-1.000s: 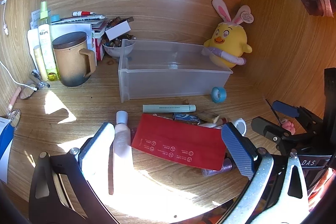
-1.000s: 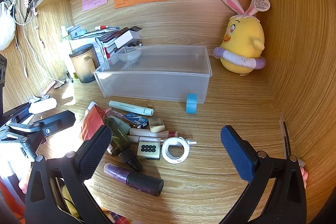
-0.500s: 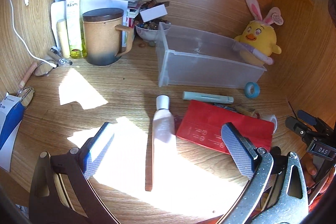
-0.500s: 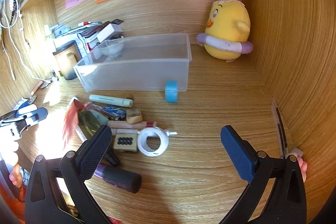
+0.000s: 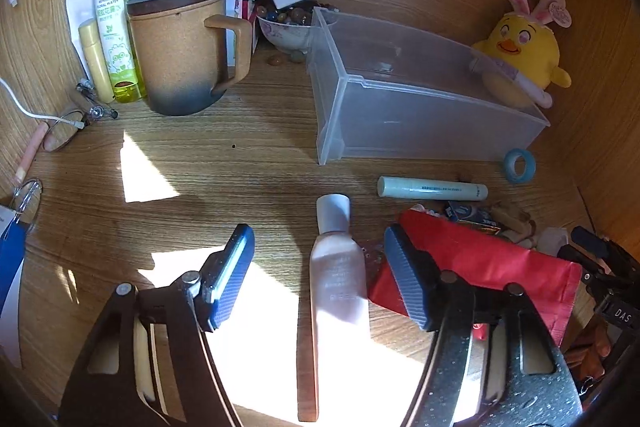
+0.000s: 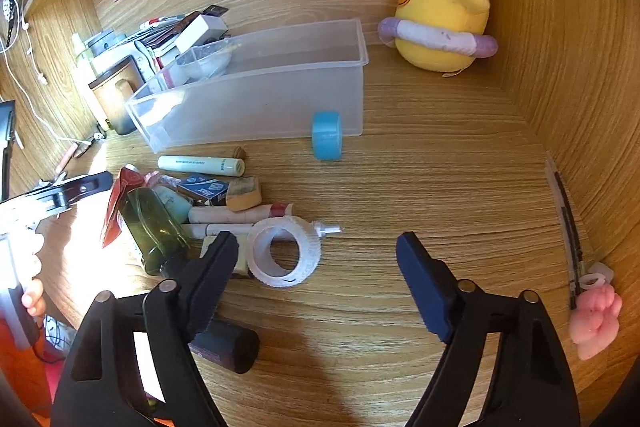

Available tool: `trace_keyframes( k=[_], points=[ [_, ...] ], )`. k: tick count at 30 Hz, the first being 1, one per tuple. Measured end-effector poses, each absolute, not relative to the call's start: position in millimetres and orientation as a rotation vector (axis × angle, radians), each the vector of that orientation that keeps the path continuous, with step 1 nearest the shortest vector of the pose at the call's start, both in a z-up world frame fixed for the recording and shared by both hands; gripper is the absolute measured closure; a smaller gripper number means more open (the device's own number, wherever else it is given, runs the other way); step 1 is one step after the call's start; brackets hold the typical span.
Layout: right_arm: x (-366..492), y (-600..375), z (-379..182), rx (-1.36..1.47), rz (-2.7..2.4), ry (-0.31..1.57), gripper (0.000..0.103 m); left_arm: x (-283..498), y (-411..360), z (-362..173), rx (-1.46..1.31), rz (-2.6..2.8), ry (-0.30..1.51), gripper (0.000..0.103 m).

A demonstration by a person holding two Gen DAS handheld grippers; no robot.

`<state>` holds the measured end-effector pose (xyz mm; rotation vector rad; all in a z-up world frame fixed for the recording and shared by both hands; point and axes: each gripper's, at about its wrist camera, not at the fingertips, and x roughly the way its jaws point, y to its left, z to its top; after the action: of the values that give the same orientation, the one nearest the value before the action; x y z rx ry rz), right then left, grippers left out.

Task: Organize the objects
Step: 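Grasp the white tape roll with the right gripper while the left gripper grasps the white lotion bottle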

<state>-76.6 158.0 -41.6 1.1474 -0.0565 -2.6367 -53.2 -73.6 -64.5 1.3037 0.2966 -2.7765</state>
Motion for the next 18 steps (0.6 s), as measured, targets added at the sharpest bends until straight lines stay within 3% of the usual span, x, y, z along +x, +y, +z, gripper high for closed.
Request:
trace_keyframes(
  k=[7,11,15,18],
  points=[
    [-82,149,-49,1.177,-2.589,-0.057,0.045,-70,-82,-78,1.406,-2.750,0.388,0.059],
    [-85,146,-54,1.200,-2.573,-0.054,0.055,-73,-78,-79,1.408,-2.755,0.323,0.063],
    [-86,145,-54,1.200,-2.574,-0.051,0.065,-76,-72,-80,1.405,-2.763,0.250,0.078],
    [-86,144,-54,1.195,-2.583,-0.041,0.066,-76,-72,-79,1.386,-2.770,0.231,0.082]
  ],
)
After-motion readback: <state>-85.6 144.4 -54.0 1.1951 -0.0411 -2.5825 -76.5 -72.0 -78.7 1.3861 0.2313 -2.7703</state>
